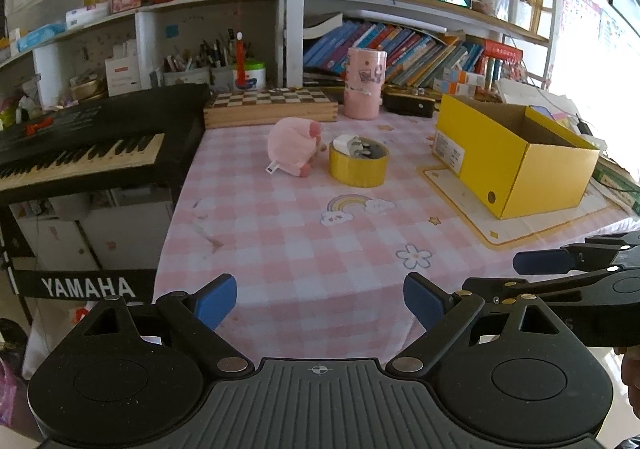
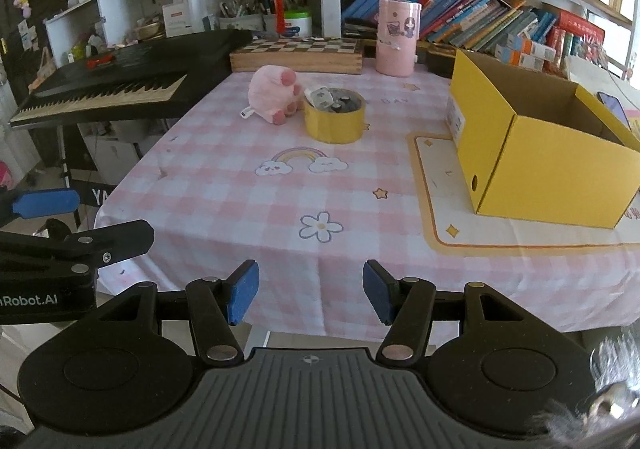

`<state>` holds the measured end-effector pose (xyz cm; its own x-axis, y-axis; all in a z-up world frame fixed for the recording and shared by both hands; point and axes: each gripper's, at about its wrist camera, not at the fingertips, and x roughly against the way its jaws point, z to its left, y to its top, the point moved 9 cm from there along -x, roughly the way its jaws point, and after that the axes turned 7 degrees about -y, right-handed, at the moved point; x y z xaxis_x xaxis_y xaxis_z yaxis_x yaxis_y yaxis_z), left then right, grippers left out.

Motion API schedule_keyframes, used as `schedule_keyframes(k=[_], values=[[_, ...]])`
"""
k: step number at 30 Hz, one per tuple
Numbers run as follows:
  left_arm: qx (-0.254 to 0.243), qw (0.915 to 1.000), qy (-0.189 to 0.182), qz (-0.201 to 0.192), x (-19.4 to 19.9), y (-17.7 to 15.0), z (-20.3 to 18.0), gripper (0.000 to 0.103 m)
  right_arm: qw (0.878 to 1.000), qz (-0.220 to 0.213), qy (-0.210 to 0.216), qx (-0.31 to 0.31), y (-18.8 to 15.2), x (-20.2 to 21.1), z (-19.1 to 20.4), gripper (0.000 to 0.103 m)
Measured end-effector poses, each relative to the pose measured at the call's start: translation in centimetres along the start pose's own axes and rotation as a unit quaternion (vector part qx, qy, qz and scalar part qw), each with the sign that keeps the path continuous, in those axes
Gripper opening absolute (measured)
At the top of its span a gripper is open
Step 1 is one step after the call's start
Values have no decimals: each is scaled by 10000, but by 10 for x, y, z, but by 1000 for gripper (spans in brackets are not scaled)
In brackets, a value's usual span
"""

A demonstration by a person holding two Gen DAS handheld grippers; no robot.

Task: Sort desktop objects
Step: 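Withdraw both tools from the box back toward the tape roll and plush pig, then grasp the yellow tape roll rim with the right tool while the left tool grasps the pink plush pig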

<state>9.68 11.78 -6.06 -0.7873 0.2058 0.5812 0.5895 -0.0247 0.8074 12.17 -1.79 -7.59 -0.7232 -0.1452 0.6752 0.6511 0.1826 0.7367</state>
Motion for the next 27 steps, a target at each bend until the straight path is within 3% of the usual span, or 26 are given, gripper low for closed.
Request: schedule_keyframes(k=[14, 27], values=[[41, 10000, 60, 37, -13, 5, 3, 93, 9999, 43, 73, 92, 8, -14, 0, 56], [72, 9995, 192, 225, -55, 27, 6, 93, 9995, 185, 227, 92, 31, -54, -13, 56]])
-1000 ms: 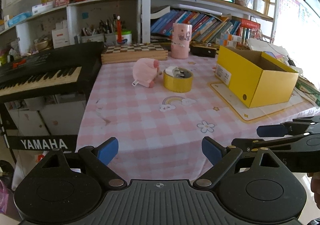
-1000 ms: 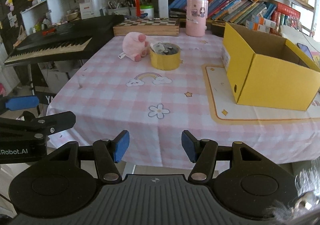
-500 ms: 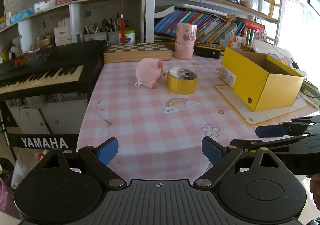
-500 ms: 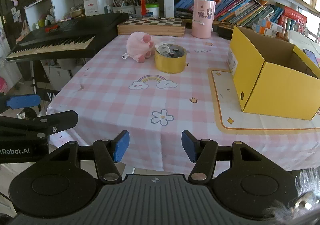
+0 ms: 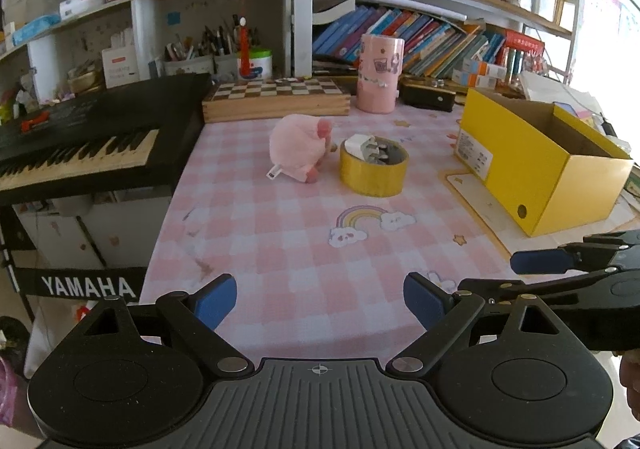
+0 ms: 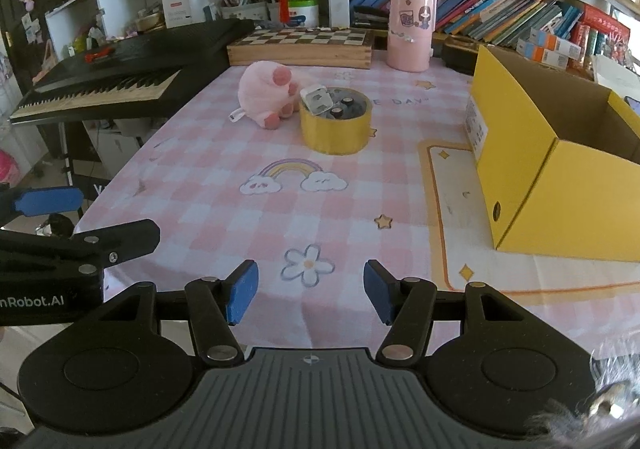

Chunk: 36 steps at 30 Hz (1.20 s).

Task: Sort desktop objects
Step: 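Grasp the yellow tape roll rim with the right tool while the left tool grasps the pink plush pig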

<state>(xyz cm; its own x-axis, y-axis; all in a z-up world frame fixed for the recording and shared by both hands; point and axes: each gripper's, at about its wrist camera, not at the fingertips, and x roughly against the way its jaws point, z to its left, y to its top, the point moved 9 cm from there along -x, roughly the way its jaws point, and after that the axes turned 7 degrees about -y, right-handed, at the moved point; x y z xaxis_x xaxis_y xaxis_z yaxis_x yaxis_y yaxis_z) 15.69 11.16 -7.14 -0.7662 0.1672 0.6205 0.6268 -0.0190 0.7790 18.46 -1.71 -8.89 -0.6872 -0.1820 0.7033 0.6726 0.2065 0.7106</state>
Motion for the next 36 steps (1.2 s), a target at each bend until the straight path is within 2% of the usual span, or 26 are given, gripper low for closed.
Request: schedule_keyframes(k=[11, 25, 30, 32, 36], values=[[91, 9997, 226, -58, -34, 37, 4, 93, 9997, -73, 193, 106, 42, -34, -16, 60], [339, 9975, 609, -68, -66, 65, 17, 93, 9979, -57, 524, 369, 83, -76, -27, 66], [414, 9967, 689, -117, -81, 77, 23, 93, 9972, 41, 586, 468, 93, -95, -30, 73], [468, 9964, 699, -137, -90, 82, 27, 93, 9970, 104, 601, 482, 96, -104, -31, 79], [631, 9953, 739, -25, -113, 89, 37, 93, 9961, 188, 633, 583, 103, -123, -30, 83]])
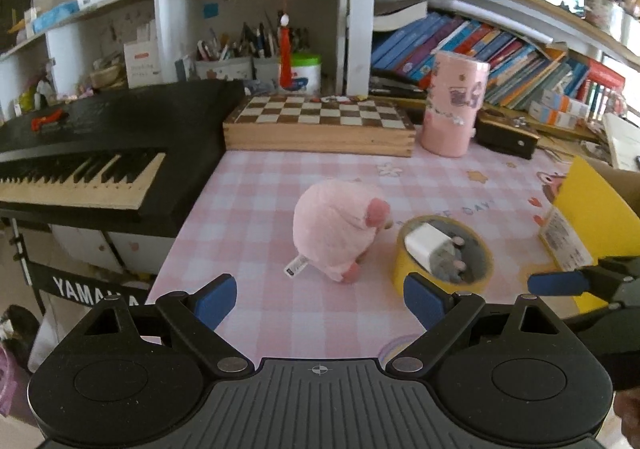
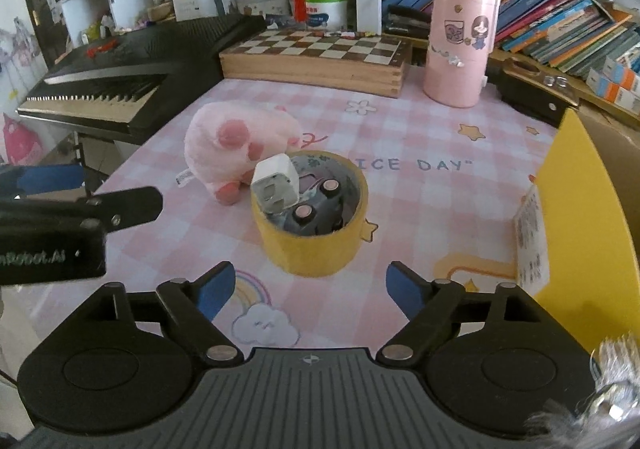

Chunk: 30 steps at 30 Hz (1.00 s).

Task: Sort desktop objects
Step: 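Grasp the yellow tape roll rim with the right tool while the left tool grasps the pink plush pig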

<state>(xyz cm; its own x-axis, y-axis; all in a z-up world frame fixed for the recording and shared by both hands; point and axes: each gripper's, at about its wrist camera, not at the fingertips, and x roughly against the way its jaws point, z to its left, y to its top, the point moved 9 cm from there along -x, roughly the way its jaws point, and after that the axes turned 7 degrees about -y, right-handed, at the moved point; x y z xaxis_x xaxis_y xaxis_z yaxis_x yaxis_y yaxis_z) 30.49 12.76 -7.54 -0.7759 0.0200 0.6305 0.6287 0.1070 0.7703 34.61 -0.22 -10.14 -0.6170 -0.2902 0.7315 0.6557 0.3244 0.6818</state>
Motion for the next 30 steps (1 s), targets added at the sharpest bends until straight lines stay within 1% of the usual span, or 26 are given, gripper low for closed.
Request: schedule_keyframes(k=[9, 13, 15, 22, 28, 30], values=[[79, 9997, 153, 146, -30, 14, 9, 93, 9996, 238, 36, 176, 19, -49, 7, 84], [21, 9996, 126, 234, -41, 16, 7, 93, 9991, 331, 59, 259, 23, -65, 10, 84], [1, 9996, 102, 263, -45, 17, 6, 93, 9990, 361, 57, 276, 24, -71, 10, 81], [-47, 9994, -35, 334, -62, 20, -1, 93, 9989, 362, 70, 282, 24, -71, 5, 80], [-134, 9988, -225, 406, -82, 23, -10, 93, 9988, 440, -97, 189, 18, -63, -10, 80], [-211, 9985, -239, 447, -91, 23, -13, 93, 9987, 460, -132, 174, 17, -62, -15, 80]])
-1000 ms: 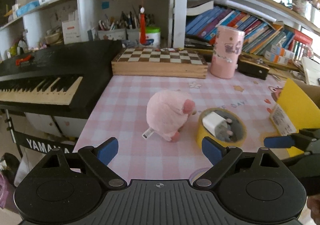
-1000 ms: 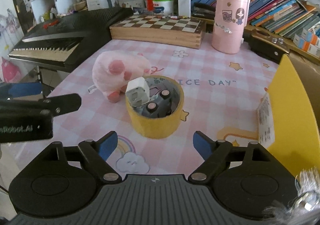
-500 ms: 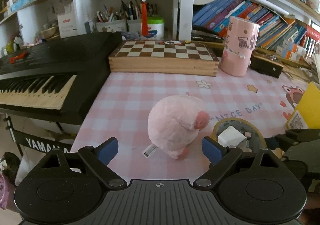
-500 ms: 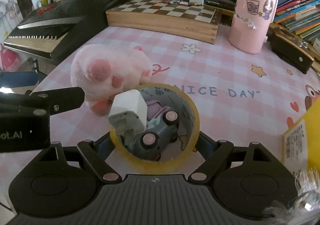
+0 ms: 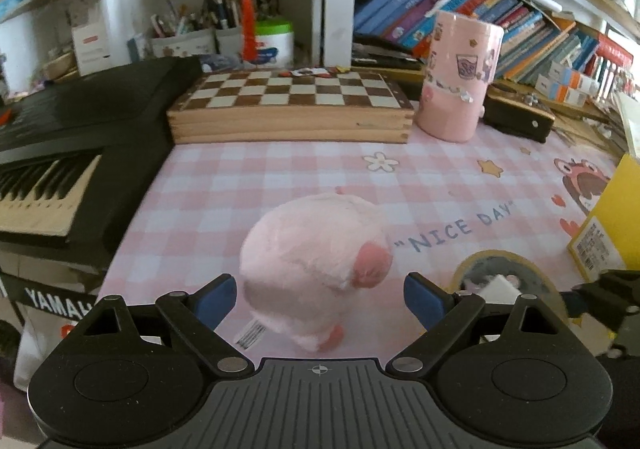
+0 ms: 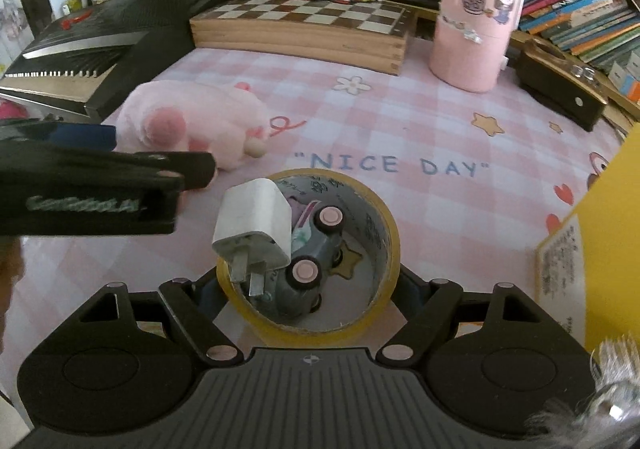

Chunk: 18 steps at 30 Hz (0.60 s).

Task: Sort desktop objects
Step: 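Grasp the yellow tape roll rim with the right tool while the left tool grasps the pink plush pig, then lift the tape roll with the right tool while the left tool lifts the pink pig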

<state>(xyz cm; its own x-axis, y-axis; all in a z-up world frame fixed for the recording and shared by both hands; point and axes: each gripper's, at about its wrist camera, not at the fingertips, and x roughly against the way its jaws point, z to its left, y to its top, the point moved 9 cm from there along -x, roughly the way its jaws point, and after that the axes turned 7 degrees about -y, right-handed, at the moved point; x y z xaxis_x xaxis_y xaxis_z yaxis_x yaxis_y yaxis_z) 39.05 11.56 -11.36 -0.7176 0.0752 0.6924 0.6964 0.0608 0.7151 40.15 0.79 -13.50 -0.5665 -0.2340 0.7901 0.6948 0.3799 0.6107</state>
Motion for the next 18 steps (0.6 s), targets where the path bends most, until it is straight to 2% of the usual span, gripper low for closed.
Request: schedule_keyframes(k=[7, 11, 13, 14, 18], values=[[38, 9998, 75, 168, -22, -1, 1, 93, 10000, 12, -63, -76, -3, 3, -7, 80], [83, 9995, 162, 277, -33, -2, 2, 89, 9999, -23, -60, -102, -3, 5, -9, 80], [73, 9993, 209, 296, -35, -3, 4, 79, 9999, -57, -67, -94, -2, 5, -8, 79], [52, 9992, 232, 325, -35, -4, 4, 65, 9999, -73, -71, -93, -2, 5, -8, 79], [83, 9995, 8, 318, -26, -5, 4, 55, 9997, -236, -39, -57, 2, 12, -5, 79]])
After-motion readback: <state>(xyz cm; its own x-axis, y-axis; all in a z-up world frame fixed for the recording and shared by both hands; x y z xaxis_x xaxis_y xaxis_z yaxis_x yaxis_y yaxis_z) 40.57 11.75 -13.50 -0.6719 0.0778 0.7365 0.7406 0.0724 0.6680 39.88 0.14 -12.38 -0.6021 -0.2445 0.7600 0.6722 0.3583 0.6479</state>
